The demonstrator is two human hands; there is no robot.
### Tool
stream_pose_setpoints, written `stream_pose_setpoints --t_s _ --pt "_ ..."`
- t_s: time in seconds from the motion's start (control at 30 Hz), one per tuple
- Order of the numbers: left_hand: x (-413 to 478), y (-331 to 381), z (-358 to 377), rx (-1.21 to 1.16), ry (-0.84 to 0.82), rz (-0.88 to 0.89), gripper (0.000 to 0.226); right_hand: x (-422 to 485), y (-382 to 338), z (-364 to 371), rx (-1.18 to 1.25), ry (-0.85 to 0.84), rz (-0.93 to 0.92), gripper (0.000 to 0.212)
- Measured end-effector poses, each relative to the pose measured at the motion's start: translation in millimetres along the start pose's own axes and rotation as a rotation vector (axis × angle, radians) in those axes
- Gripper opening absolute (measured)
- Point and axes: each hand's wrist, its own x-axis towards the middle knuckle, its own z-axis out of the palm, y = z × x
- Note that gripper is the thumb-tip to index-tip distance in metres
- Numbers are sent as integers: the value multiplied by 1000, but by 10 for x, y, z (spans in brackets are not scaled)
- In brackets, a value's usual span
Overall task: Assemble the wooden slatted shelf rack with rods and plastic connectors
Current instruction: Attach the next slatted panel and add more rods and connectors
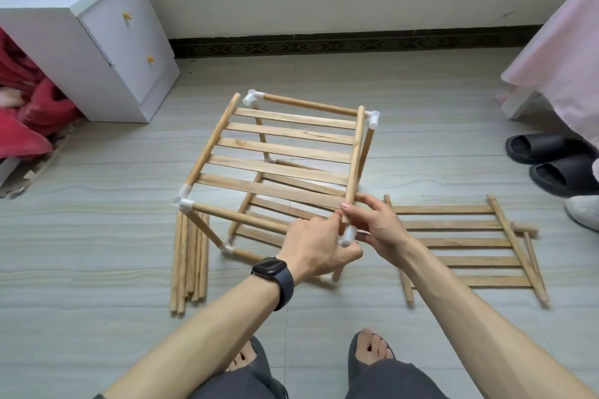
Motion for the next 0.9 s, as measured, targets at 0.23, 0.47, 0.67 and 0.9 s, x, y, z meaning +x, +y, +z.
stream_pose_setpoints --t_s 0.23,0.47,0.67,0.9 --pt "-84 20 146 113 121 30 55 56 15 -127 -62 -43 5 25" --pt "-122 67 205 117 141 48 50 120 95 -115 -7 12 -66 20" --pt "-148 92 182 83 171 43 40 85 139 -86 46 39 -69 33" --pt "-182 56 194 113 232 90 38 64 191 -64 47 40 -84 46"
